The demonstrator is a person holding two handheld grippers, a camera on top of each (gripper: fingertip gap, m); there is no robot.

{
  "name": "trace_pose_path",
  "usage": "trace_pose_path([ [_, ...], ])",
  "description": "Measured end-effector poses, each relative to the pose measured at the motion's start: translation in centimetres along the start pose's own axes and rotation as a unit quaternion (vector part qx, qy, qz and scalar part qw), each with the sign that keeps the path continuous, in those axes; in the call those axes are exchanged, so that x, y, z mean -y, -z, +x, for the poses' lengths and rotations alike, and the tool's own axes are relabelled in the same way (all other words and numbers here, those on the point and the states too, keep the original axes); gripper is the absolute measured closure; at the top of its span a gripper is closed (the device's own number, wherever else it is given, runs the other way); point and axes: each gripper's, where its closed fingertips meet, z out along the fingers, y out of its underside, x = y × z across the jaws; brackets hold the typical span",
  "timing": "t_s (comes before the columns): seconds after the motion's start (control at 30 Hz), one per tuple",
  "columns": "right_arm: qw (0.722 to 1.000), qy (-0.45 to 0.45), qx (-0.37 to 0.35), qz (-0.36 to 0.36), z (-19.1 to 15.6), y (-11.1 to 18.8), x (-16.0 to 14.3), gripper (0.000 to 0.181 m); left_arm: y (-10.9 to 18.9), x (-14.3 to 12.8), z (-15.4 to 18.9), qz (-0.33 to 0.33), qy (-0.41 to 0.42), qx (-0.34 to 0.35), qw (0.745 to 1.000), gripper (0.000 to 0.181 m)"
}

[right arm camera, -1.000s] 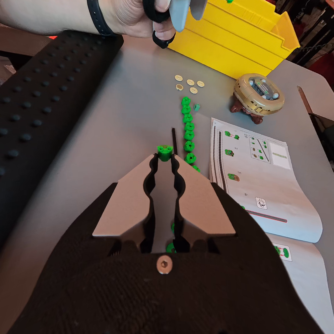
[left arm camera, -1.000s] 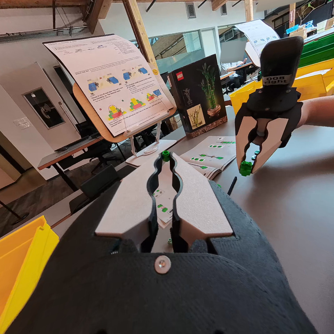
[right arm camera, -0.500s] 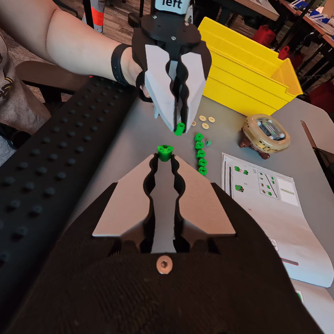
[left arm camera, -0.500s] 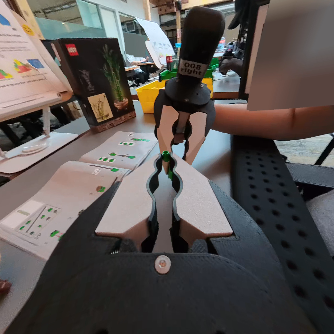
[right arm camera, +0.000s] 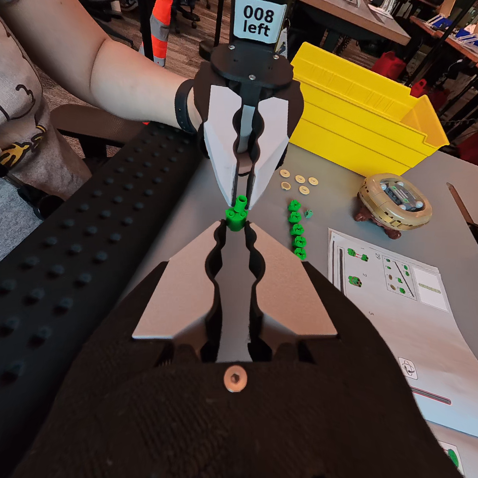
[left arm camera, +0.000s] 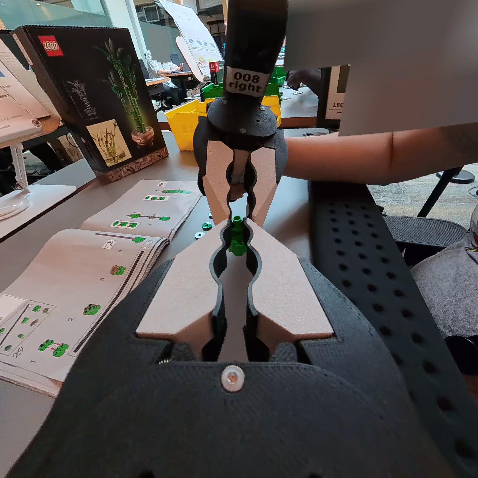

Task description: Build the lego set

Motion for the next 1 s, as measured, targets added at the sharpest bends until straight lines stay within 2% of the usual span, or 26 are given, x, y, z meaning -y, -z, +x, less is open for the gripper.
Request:
trace_pose_path([
  [0.53, 1.000, -0.002, 0.011, 0.013, -0.2, 0.1, 0.1, 0.168, 0.1, -0.7, 0.5, -0.021, 0.000, -0.017, 1.000, 0.176],
  [0.83, 0.997, 0.012, -0.026, -0.070, 0.6, -0.1, -1.8, 0.168, 0.4, -2.1, -0.5, -0.071, -0.016, 0.013, 0.997, 0.176],
  [1.0, 0.988, 0.042, -0.055, -0.137, 0.8, -0.5, -3.1, 0.168, 0.3, -3.1, -0.9, -0.124, -0.064, 0.034, 0.990, 0.175],
])
